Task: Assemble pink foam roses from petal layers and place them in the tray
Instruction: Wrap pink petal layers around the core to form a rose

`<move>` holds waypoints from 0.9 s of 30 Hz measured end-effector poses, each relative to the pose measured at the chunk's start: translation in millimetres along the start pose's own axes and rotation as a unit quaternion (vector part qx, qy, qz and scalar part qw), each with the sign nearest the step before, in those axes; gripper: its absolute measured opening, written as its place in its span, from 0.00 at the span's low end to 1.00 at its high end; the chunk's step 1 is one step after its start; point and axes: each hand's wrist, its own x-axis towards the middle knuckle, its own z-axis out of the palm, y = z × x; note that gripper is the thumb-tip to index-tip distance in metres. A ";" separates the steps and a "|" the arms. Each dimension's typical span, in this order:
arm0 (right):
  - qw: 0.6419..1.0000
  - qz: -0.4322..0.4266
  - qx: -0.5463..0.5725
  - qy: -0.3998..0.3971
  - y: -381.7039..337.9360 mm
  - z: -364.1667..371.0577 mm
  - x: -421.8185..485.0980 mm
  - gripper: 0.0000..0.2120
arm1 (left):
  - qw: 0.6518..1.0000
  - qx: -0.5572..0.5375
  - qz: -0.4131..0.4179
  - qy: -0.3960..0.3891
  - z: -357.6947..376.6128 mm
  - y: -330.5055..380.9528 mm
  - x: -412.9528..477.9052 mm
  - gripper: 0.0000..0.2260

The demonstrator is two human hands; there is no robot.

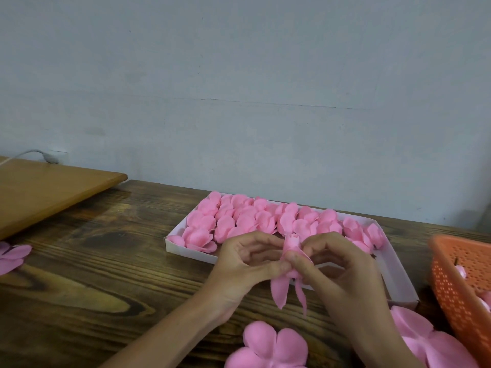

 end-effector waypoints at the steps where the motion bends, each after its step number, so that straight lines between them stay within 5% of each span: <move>1: 1.000 0.001 0.003 0.001 0.4 0.0 -0.2 0.07 | 1.000 -0.004 -0.001 -0.001 0.1 0.2 -0.3 0.15; 11: 1.000 -0.002 0.018 -0.005 -0.5 -1.7 -0.2 0.10 | 0.999 -0.029 -0.015 0.002 5.8 0.8 -2.8 0.11; 27: 0.999 0.014 0.025 -0.024 -5.3 -0.6 -0.4 0.06 | 0.997 -0.003 -0.015 0.080 5.2 -2.5 -1.7 0.18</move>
